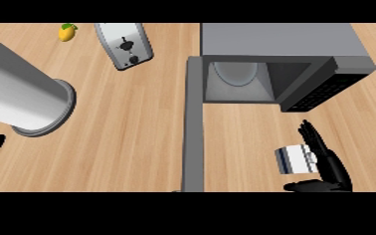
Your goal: Pick up the milk, place it into the microwave and close the microwave
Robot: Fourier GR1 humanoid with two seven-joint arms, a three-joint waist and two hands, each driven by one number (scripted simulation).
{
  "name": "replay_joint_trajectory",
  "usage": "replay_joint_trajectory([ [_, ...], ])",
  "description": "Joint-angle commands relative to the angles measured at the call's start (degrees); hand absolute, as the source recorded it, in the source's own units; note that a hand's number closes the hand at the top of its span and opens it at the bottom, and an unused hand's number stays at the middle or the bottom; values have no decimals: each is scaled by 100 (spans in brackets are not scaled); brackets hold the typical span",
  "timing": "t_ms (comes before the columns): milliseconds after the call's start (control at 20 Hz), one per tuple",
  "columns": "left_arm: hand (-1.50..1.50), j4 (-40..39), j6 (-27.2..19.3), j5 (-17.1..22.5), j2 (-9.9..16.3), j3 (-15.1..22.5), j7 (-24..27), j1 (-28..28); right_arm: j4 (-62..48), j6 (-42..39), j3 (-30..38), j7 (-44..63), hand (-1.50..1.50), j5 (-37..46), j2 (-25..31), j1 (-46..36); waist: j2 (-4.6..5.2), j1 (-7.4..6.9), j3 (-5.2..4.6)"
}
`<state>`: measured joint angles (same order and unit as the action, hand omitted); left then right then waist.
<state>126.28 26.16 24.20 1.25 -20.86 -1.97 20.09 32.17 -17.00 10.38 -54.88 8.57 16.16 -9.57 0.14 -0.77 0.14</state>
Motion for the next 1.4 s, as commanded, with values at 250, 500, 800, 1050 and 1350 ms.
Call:
replay_joint_trajectory([
  [250, -150, 114, -36, -62, -55, 83, -114, 31, 293, -1615, -569, -954, 150, -270, 45, 74, -17, 36, 0],
  [500, -150, -92, 144, 132, -59, -136, 89, 191, 644, 157, -313, -1342, 150, -302, -315, 286, -20, 37, -7],
  [800, -150, -79, -70, 102, 68, -195, -96, -103, 1325, 538, 196, -196, 150, -1161, -741, 137, -25, 99, -15],
  [1050, -150, -317, 324, 180, -26, -227, 160, 77, 1564, 962, 412, 106, 150, -1311, -652, -129, -19, 50, -15],
  [1350, -150, -11, 102, 330, -10, -184, -262, -36, 3583, 575, -189, 1148, 150, -1507, -946, 725, -27, 85, -17],
])
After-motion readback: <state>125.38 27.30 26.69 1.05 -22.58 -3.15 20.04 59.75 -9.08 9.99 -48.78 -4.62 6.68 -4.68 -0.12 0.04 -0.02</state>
